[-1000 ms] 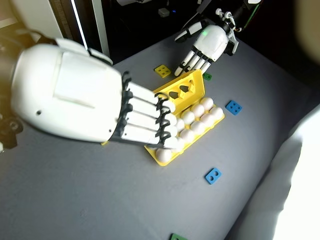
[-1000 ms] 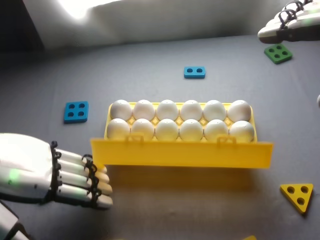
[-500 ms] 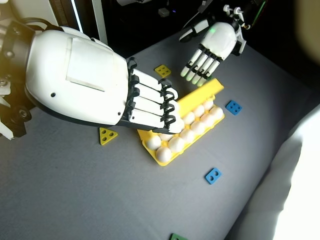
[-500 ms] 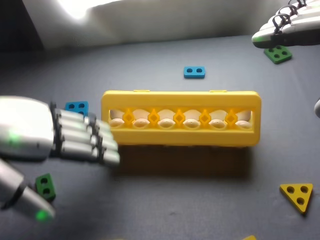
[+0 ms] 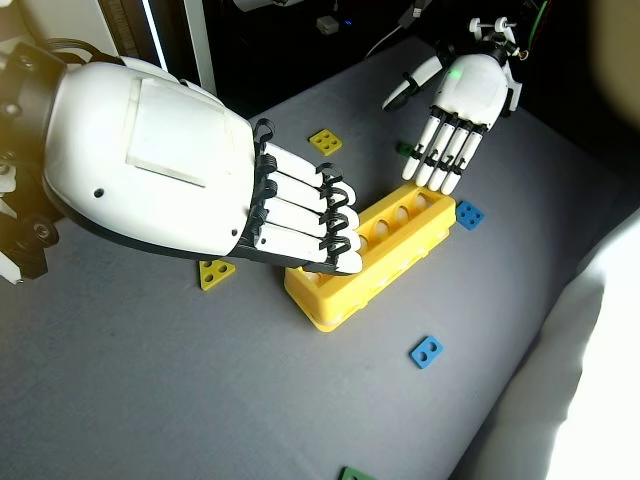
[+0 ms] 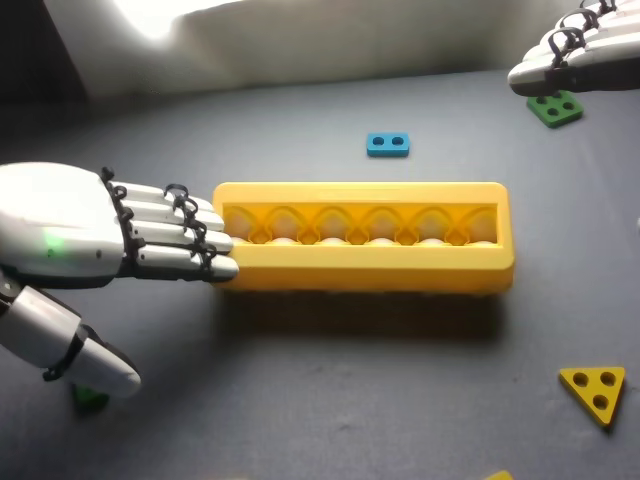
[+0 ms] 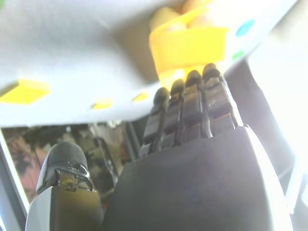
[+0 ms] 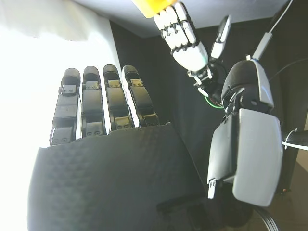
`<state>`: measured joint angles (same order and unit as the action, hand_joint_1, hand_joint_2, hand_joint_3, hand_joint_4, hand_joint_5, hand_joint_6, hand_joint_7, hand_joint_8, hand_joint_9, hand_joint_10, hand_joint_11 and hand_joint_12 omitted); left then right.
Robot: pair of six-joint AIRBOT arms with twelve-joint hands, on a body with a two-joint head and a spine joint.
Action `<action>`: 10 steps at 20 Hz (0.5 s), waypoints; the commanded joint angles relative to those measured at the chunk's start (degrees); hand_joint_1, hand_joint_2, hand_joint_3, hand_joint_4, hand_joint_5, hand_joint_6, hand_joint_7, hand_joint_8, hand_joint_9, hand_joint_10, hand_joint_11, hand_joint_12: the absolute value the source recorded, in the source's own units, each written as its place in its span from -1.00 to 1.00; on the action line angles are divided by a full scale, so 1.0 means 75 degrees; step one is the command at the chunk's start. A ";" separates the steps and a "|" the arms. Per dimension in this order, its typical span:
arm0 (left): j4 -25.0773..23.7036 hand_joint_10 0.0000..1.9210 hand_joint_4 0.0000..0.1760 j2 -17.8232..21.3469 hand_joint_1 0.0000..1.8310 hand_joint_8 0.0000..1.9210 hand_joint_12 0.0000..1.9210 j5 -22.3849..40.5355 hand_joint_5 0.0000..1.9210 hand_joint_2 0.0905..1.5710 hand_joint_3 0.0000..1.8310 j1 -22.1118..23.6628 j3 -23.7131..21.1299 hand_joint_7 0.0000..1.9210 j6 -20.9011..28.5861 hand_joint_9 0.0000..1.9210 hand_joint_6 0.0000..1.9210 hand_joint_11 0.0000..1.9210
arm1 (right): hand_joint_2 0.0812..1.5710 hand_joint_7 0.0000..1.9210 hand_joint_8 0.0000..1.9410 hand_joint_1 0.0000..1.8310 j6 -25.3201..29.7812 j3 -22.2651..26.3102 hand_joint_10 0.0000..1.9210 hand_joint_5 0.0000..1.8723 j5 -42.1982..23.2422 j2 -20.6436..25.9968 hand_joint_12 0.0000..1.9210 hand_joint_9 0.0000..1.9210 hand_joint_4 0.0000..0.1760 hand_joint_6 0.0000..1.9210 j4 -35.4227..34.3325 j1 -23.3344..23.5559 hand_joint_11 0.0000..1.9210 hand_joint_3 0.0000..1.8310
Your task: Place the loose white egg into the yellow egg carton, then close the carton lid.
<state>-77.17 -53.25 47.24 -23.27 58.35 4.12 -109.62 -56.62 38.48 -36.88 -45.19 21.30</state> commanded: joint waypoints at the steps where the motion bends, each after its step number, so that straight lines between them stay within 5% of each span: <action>1: 0.0186 -1.00 -1.00 0.0062 -1.00 -1.00 -1.00 0.0265 -1.00 0.38 -1.00 -0.0033 -0.0066 -1.00 -0.0005 -1.00 -1.00 -1.00 | 0.12 -1.00 -1.00 -0.71 0.0052 -0.0020 -1.00 -1.00 -0.0456 0.0101 -1.00 -0.99 -1.00 -1.00 -0.0397 0.0155 -1.00 -1.00; 10: -0.0011 -1.00 -1.00 0.0320 -1.00 -1.00 -1.00 0.0451 -1.00 0.39 -1.00 0.0037 -0.0204 -1.00 0.0030 -1.00 -1.00 -1.00 | 0.17 -0.98 -0.99 -0.69 0.0053 -0.0020 -0.99 -0.98 -0.0456 0.0102 -1.00 -0.98 -1.00 -0.99 -0.0397 0.0155 -0.99 -0.99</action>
<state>-79.18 -51.94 46.98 -23.20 56.66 4.25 -109.62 -56.62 38.46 -36.88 -45.19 21.30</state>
